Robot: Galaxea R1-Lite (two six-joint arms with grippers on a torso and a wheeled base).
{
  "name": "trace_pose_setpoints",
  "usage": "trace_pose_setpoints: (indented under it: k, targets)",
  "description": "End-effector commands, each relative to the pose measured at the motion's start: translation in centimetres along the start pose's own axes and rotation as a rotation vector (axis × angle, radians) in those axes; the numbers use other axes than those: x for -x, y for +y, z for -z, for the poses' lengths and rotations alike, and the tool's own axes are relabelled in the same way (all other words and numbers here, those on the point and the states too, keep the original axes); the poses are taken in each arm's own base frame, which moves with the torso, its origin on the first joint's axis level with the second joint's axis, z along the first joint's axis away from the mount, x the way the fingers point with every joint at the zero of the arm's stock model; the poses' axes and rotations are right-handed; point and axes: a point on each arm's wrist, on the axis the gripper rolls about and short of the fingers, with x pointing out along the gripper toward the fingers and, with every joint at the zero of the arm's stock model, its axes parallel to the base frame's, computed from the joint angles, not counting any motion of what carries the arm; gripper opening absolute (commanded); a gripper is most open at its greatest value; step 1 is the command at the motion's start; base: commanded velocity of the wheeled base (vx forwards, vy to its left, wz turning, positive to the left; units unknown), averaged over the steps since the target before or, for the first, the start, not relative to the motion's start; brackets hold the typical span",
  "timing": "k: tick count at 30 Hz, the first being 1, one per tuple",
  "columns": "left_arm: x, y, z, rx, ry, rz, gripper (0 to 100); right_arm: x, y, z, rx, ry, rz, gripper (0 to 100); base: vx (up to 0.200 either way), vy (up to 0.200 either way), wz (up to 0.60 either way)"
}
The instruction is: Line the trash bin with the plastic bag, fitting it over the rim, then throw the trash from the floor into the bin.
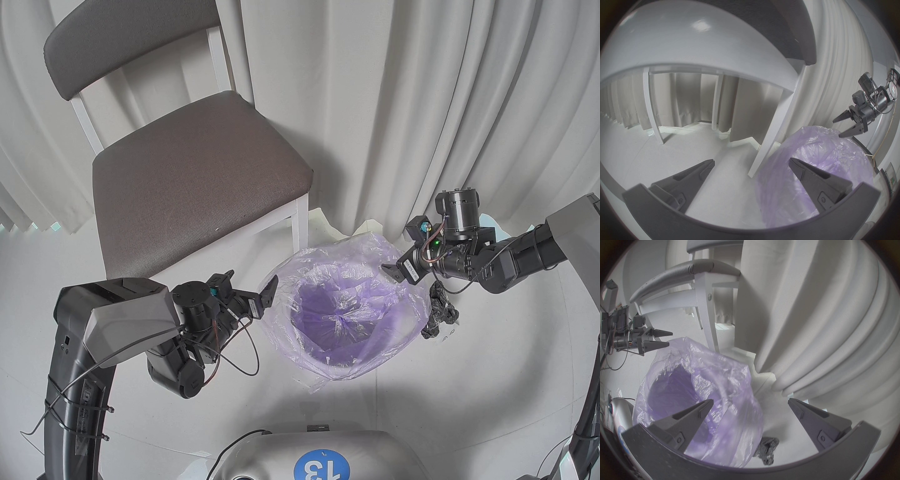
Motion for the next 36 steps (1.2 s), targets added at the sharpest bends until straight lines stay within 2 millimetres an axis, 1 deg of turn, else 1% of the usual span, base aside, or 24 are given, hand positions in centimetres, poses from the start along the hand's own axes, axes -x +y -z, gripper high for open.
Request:
trace_pose_setpoints:
  k: [1, 3, 6, 9, 11, 16, 18, 20, 21, 22, 23, 26, 32, 33, 34, 36]
  targets:
    - [-0.8, -1.5, 0.1, -0.002, 0.002, -0.009, 100, 0.9, 1.4, 0.4, -0.008, 0.028, -0.01, 100, 0.0, 0.0, 0.0]
    - [-1.1, -1.6, 0.2, 0.0, 0.001, -0.025, 100, 0.8, 1.8, 0.7, -0.008, 0.041, -0.018, 100, 0.0, 0.0, 0.0]
    - [-1.0, -1.6, 0.2, 0.003, 0.001, -0.025, 100, 0.7, 1.7, 0.8, -0.01, 0.044, -0.008, 100, 0.0, 0.0, 0.0]
    - [-1.2, -1.6, 0.4, 0.002, 0.008, -0.027, 100, 0.4, 1.2, 0.9, -0.019, 0.055, 0.041, 100, 0.0, 0.0, 0.0]
    - [-1.3, -1.5, 0.9, 0.001, 0.025, -0.032, 100, 0.2, 0.4, 1.1, -0.029, 0.053, 0.074, 100, 0.0, 0.0, 0.0]
    - [-1.9, -0.9, 1.0, 0.002, 0.034, -0.048, 100, -0.4, -1.1, 1.8, -0.049, 0.054, 0.114, 100, 0.0, 0.0, 0.0]
    - [-2.0, -0.4, 1.0, 0.002, 0.034, -0.059, 100, -1.0, -1.1, 2.4, -0.051, 0.069, 0.115, 100, 0.0, 0.0, 0.0]
    - [-2.1, -0.3, 0.9, 0.004, 0.03, -0.06, 100, -1.2, -1.1, 2.5, -0.053, 0.072, 0.115, 100, 0.0, 0.0, 0.0]
    - [-2.4, 0.2, 0.9, 0.004, 0.03, -0.077, 100, -1.9, -0.9, 2.8, -0.056, 0.069, 0.113, 100, 0.0, 0.0, 0.0]
    - [-2.4, 0.2, 0.9, 0.004, 0.03, -0.077, 100, -1.9, -0.9, 2.8, -0.056, 0.069, 0.113, 100, 0.0, 0.0, 0.0]
    - [-2.6, 0.6, 0.8, 0.005, 0.03, -0.103, 100, -2.6, -0.8, 3.0, -0.066, 0.051, 0.123, 100, 0.0, 0.0, 0.0]
    - [-2.9, 1.0, 0.8, 0.031, 0.039, -0.118, 100, -3.6, -0.4, 3.3, -0.072, 0.026, 0.131, 100, 0.0, 0.0, 0.0]
    - [-3.1, 1.1, 1.0, 0.057, 0.064, -0.124, 100, -4.1, -0.5, 3.3, -0.08, 0.017, 0.138, 100, 0.0, 0.0, 0.0]
    - [-3.4, 1.4, 1.6, 0.058, 0.074, -0.129, 100, -4.9, -0.6, 3.2, -0.113, 0.003, 0.145, 100, 0.0, 0.0, 0.0]
    - [-3.5, 1.5, 1.9, 0.058, 0.076, -0.131, 100, -5.2, -0.6, 3.1, -0.131, -0.007, 0.149, 100, 0.0, 0.0, 0.0]
    - [-3.6, 1.7, 2.2, 0.058, 0.076, -0.137, 100, -5.8, -0.6, 3.0, -0.153, -0.022, 0.156, 100, 0.0, 0.0, 0.0]
